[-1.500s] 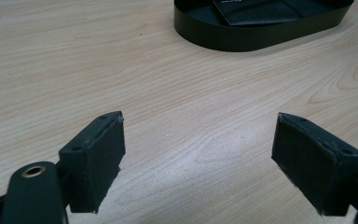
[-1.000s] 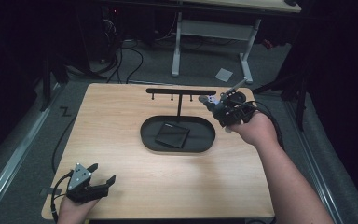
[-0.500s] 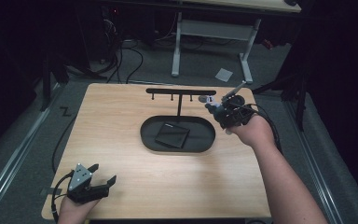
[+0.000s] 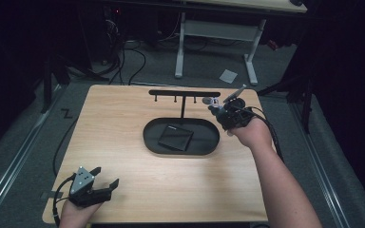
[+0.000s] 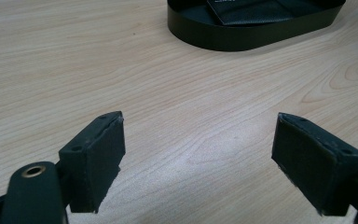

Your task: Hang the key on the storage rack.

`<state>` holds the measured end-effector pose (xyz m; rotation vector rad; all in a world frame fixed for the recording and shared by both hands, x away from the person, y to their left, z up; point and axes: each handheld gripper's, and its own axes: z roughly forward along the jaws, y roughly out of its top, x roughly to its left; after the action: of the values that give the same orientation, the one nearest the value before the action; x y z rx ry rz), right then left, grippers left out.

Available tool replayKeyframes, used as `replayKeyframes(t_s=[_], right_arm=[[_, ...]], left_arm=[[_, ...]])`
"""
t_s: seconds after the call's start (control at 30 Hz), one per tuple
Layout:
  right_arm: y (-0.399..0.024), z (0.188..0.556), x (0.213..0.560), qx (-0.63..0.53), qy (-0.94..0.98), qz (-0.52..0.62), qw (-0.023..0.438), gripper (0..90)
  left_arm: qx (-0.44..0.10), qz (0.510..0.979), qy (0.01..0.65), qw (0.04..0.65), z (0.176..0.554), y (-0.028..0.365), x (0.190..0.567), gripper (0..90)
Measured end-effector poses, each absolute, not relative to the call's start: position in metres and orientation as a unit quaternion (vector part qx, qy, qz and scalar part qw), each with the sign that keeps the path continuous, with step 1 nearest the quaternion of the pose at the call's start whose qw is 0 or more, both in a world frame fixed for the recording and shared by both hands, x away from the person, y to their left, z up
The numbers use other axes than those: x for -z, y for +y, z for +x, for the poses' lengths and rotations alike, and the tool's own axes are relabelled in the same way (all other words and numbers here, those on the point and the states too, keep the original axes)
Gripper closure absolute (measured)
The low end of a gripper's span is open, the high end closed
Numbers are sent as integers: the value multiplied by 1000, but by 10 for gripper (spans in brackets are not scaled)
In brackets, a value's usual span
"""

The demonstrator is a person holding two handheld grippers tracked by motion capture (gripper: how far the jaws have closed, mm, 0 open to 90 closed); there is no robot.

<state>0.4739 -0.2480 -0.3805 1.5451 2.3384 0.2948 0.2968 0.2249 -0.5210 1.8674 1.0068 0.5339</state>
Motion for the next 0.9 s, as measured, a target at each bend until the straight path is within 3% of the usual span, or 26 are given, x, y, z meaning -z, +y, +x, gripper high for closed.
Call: replayKeyframes(t_s=[0.27,0.5,0.9], right_arm=[[-241,483,399,-114,815,545,158,423],[-236,488,407,-129,812,547,160,271],[-241,476,402,-148,809,544,167,262]], left_arm=[[-213,761,407,458,297,223,522,175],[-214,760,407,458,297,223,522,175],[-218,759,407,459,297,223,521,175]])
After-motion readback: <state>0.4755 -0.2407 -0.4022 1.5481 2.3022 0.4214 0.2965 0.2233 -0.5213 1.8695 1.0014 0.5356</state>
